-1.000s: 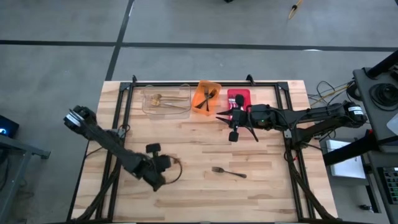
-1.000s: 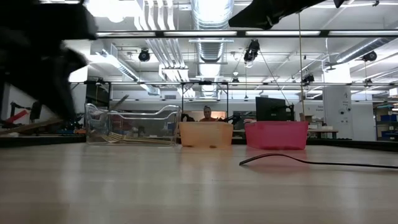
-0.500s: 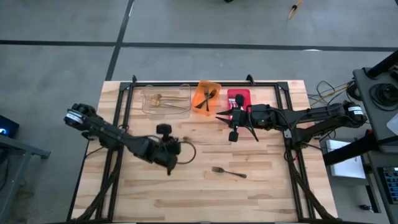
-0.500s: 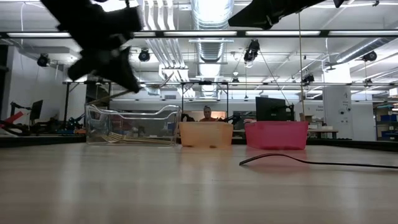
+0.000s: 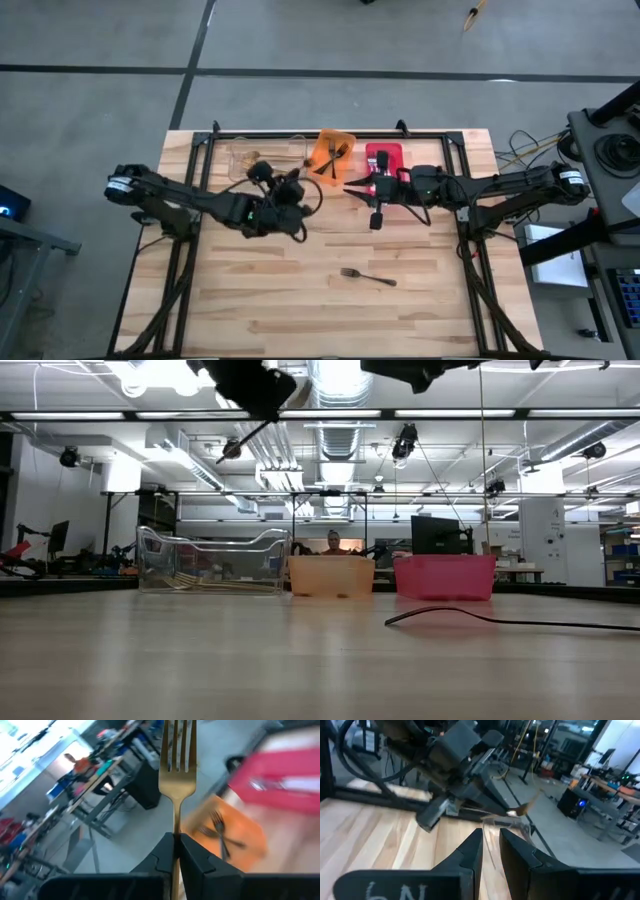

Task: Sort silverware by color (type)
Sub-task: Put the gold fork into the transparent bin

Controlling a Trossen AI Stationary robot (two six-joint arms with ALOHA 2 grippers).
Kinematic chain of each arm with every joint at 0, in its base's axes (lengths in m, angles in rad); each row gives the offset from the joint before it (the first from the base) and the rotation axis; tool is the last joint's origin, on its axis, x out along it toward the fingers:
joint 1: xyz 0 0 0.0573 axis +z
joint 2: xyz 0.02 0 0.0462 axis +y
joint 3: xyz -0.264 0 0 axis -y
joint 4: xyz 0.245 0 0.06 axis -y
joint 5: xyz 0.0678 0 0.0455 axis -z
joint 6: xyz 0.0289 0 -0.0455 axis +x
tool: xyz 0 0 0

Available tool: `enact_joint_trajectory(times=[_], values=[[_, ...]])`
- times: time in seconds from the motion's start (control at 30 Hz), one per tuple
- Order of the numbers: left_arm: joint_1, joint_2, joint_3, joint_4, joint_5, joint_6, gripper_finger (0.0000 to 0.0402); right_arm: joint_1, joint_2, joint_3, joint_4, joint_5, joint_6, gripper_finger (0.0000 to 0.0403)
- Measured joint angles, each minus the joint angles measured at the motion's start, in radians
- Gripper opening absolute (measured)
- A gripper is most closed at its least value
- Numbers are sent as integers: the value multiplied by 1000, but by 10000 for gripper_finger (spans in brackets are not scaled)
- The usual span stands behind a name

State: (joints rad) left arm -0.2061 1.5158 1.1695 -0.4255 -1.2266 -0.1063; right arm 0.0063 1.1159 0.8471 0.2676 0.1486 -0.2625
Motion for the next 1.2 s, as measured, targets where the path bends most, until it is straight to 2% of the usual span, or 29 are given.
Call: enact_joint_trajectory(times=[0.13, 0.33, 0.5, 0.7, 0.83, 1.0, 1.2], values=[[4, 3, 64, 0, -47, -28, 0, 0, 0, 0, 50, 3, 35, 57], [4, 37, 121, 6, -48, -43, 0, 0, 1, -1, 118, 9, 127, 57], [4, 70, 128, 5, -39, -42, 0, -12, 1, -1, 114, 42, 342, 57], [4, 76, 128, 12, -22, -46, 0, -52, 1, -2, 53, 77, 444, 95], [5, 76, 128, 19, -18, -49, 0, -63, 1, -8, 52, 79, 441, 144], [5, 83, 128, 35, -10, -62, 0, -61, 42, -10, 119, 76, 285, 202], [5, 91, 126, 49, -10, -61, 0, -64, 179, -11, 345, 57, 169, 233]])
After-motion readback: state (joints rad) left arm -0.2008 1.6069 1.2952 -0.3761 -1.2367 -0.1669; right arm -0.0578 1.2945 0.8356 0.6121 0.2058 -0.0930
